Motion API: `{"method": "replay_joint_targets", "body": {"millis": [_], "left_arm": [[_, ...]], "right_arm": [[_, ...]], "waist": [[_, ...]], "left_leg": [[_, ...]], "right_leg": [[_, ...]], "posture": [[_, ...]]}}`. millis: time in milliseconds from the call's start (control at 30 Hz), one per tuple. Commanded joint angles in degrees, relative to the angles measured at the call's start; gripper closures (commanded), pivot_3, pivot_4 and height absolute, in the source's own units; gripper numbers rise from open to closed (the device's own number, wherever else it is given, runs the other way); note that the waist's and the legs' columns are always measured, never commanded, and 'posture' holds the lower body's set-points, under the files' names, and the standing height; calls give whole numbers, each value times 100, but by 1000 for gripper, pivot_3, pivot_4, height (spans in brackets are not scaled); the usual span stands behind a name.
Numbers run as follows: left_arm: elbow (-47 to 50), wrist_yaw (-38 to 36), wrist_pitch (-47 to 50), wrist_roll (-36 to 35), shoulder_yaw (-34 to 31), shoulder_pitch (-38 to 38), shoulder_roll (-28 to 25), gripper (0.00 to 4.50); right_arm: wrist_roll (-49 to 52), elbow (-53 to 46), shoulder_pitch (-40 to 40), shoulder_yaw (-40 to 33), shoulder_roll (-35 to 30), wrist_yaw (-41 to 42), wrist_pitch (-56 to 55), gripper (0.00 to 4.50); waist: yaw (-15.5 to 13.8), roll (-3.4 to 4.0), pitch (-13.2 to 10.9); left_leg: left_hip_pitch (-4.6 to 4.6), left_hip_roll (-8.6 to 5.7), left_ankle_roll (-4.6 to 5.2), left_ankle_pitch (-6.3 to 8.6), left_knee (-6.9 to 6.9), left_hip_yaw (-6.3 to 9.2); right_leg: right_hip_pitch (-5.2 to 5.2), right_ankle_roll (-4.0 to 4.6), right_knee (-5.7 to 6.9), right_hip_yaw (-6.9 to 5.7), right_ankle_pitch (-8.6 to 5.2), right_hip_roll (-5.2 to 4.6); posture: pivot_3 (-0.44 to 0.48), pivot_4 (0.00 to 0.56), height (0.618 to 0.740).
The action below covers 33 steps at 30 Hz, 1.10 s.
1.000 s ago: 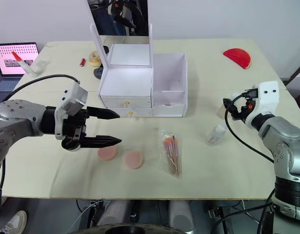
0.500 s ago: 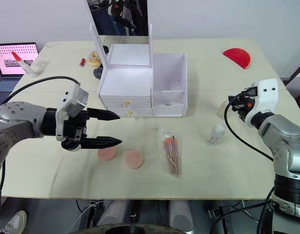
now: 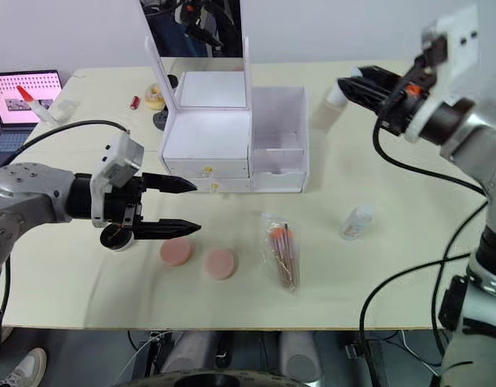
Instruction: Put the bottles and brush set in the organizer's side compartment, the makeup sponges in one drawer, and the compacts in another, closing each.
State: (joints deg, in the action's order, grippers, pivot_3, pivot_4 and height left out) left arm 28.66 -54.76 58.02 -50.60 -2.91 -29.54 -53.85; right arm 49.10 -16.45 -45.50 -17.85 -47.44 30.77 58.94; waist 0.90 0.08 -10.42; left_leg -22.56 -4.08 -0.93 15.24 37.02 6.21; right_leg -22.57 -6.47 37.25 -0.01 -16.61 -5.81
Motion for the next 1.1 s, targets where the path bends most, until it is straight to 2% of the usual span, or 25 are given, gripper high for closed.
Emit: {"method": "replay_joint_targets", "body": {"millis": [33, 167, 367, 733, 1100], "left_arm": [[25, -4, -93, 25, -61, -43, -27, 0], [60, 18, -90, 19, -94, -5, -25, 0], [117, 89, -86, -15, -160, 65, -16, 0], [180, 195, -42, -97, -214, 129, -39, 0], [163, 131, -40, -118, -262, 153, -108, 0]], "right_arm": [[85, 95, -532, 328, 169, 22, 92, 3790], [-10, 191, -830, 883, 418, 103, 216, 3790], [-571, 301, -639, 1557, 464, 351, -27, 3790], [-1701, 655, 64, 2062, 480, 645, -885, 3790], [-2461, 1275, 618, 2127, 579, 1092, -2009, 3790]], "waist": [[-5, -3, -1], [-16, -3, -1], [-16, -4, -1], [-7, -4, -1], [-4, -7, 0]], "left_leg": [[-1, 0, 0, 0, 1, 0], [-23, -1, -5, -3, 1, 2], [-86, -4, -50, -30, 10, 5], [-83, -4, -50, -31, 12, 5], [-78, -3, -57, -38, 12, 11]], "right_leg": [[0, 0, 0, 0, 0, 0], [-20, 0, -1, 0, 0, -2], [-85, -6, 7, 0, 6, -3], [-87, -5, 21, -1, 7, 0], [-85, -2, 27, 0, 23, 9]], "posture": [[0, 150, 740], [0, 150, 740], [0, 150, 740], [0, 150, 740], [0, 150, 740]]}}
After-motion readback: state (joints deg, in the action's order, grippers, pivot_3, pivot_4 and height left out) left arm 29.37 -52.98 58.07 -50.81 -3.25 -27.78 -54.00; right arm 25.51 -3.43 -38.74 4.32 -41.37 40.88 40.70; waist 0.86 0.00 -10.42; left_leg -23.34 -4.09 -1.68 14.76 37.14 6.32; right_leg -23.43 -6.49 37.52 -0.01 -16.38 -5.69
